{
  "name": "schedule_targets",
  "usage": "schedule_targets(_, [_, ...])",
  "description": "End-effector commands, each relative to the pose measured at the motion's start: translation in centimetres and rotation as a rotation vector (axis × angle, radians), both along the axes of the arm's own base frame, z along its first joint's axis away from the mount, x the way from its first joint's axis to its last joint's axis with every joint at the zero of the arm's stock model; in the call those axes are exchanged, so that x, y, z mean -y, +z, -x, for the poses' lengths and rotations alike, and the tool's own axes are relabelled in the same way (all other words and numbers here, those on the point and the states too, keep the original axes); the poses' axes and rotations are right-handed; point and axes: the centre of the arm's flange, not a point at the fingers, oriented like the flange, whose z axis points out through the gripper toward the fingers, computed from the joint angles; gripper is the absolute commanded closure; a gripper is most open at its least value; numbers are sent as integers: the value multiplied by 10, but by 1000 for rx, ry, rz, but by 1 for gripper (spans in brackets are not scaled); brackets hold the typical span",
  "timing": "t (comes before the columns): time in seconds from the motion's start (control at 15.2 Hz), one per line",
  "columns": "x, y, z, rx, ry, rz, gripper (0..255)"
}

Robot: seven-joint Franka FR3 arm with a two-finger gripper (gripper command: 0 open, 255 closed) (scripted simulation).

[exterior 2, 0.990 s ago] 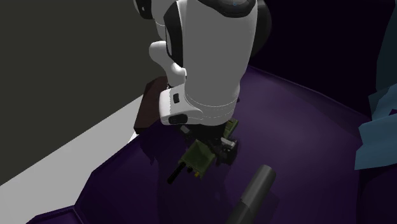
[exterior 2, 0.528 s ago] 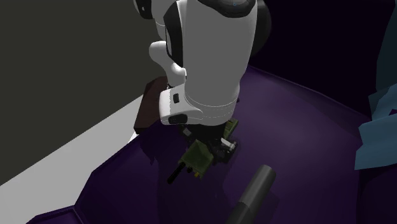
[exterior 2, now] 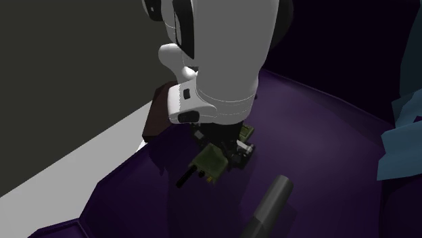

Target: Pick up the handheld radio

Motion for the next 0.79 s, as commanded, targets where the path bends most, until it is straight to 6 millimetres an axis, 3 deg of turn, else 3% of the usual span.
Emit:
schedule_targets(0.0, [1,11,-1,0,0,0,255])
schedule_targets(0.59, [1,58,-1,0,0,0,255])
schedule_targets(0.73, [1,59,-1,0,0,0,255])
